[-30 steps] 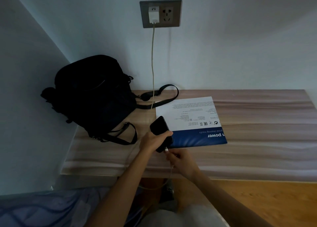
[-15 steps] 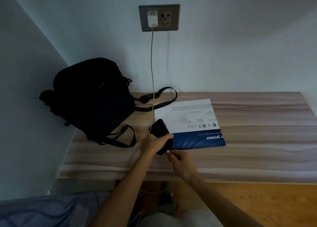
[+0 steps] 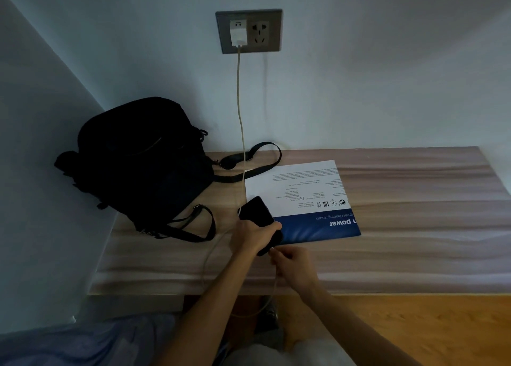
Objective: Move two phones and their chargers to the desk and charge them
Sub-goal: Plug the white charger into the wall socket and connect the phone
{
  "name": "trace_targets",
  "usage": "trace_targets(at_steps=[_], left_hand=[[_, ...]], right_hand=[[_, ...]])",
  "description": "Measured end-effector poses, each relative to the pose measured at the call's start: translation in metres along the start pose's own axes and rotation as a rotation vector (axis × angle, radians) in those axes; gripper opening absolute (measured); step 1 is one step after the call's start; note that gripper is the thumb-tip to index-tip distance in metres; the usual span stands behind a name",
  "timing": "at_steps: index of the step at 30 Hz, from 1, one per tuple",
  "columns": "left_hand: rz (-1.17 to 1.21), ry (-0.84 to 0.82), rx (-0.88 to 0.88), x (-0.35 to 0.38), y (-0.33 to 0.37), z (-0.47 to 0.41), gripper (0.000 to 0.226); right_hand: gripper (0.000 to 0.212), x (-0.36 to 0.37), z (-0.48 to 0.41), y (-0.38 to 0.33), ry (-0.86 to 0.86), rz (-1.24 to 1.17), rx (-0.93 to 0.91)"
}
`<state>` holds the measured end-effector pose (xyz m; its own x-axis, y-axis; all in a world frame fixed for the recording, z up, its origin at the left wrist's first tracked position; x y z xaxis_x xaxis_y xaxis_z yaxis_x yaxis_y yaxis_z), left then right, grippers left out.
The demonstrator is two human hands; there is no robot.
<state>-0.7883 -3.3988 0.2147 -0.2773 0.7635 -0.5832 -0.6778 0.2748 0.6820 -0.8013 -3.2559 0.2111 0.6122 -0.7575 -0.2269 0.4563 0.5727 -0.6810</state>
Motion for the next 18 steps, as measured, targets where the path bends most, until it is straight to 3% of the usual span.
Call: trace_targets(at_steps=[6,18], left_hand=[[-0.104,-0.03,0.032,0.01,0.015,0.001,0.051],[-0.304,0.024,0.083,0.014,0.036,0.01,0.07]], right_hand=[[0.026,-0.012,-0.005,0.001,0.025,-0.053,0.049],[0.021,-0.018,-0.006,0.002,0.007,-0.145,0.09]])
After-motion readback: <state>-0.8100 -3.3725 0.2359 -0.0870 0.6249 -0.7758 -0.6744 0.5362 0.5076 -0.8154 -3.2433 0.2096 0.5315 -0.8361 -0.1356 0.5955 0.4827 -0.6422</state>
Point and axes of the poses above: each hand's wrist, its own z-axis away from the middle knuckle, its own x-axis out of the palm, y = z × x, the point moved 6 cm from there along -z, towards the middle knuckle, and after that the axes turned 13 degrees about x, right-handed, at the moved point
